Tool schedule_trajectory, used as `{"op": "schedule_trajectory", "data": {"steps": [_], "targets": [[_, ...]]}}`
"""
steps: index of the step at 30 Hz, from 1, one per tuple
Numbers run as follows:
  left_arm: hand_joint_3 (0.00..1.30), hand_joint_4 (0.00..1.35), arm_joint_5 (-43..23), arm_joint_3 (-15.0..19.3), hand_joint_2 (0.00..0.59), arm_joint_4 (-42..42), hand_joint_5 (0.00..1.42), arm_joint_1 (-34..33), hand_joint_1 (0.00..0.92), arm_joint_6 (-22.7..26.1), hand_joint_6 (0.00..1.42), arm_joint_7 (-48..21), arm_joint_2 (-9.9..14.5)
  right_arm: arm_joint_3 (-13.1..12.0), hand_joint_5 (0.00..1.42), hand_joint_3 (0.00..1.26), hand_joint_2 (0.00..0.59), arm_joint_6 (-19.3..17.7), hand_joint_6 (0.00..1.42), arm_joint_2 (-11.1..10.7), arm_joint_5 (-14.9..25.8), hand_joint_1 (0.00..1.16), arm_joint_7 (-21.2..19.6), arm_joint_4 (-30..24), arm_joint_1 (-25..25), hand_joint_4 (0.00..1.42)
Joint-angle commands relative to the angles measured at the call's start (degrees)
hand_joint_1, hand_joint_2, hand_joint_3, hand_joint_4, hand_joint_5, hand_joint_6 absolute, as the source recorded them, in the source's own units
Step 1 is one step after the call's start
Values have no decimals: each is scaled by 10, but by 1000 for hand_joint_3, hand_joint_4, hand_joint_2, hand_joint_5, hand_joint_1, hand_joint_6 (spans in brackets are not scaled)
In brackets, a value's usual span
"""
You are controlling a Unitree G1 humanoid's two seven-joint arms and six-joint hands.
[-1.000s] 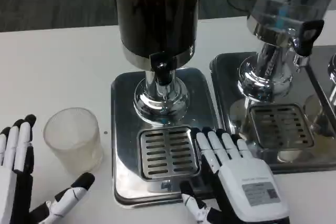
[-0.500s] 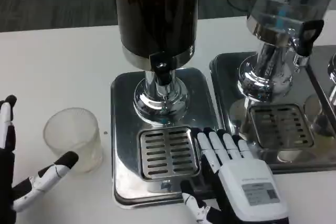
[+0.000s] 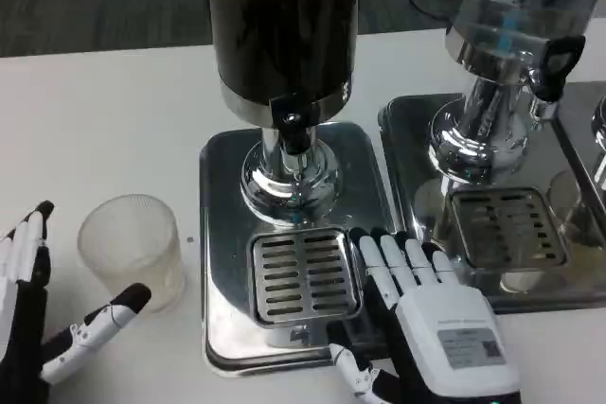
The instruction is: Grasp the cup under the faucet to collect the drink, then remove the cup.
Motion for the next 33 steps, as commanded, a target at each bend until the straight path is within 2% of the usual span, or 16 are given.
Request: {"op": "schedule_trajectory", "data": {"steps": [1,7,12,20,23,29,31,33], "targets": [[0,0,-11,-8,0,34,0,-22,0,-19,0,11,-7,0,0,0,403,3,0,1,0,169,-7,-1,2,0],[0,0,-19,-13,0,77,14,-53,2,-46,4,20,-11,2,0,2,403,4,0,1,0,172,-7,-1,5,0],[0,0,-12,-27,0,92,90,-70,44,-50,47,18,0,4,0,3,403,7,0,2,-1,174,-9,-3,10,0],[0,12,0,-45,30,120,232,-97,200,-58,179,38,5,4,0,3,403,9,0,2,-1,174,-10,-4,12,0],[7,85,6,-48,43,135,306,-106,251,-65,251,55,6,3,0,6,400,12,0,5,3,173,-7,-2,10,0],[93,202,4,-51,47,169,422,-123,277,-88,360,82,5,6,0,13,394,12,14,6,-1,169,-9,-2,9,0],[151,284,8,-54,61,178,518,-127,290,-93,499,92,7,5,0,13,394,14,15,6,-1,165,-10,-2,11,0],[235,393,12,-57,80,183,637,-128,348,-101,658,107,8,5,0,13,393,15,16,6,0,162,-9,-3,12,0]]}}
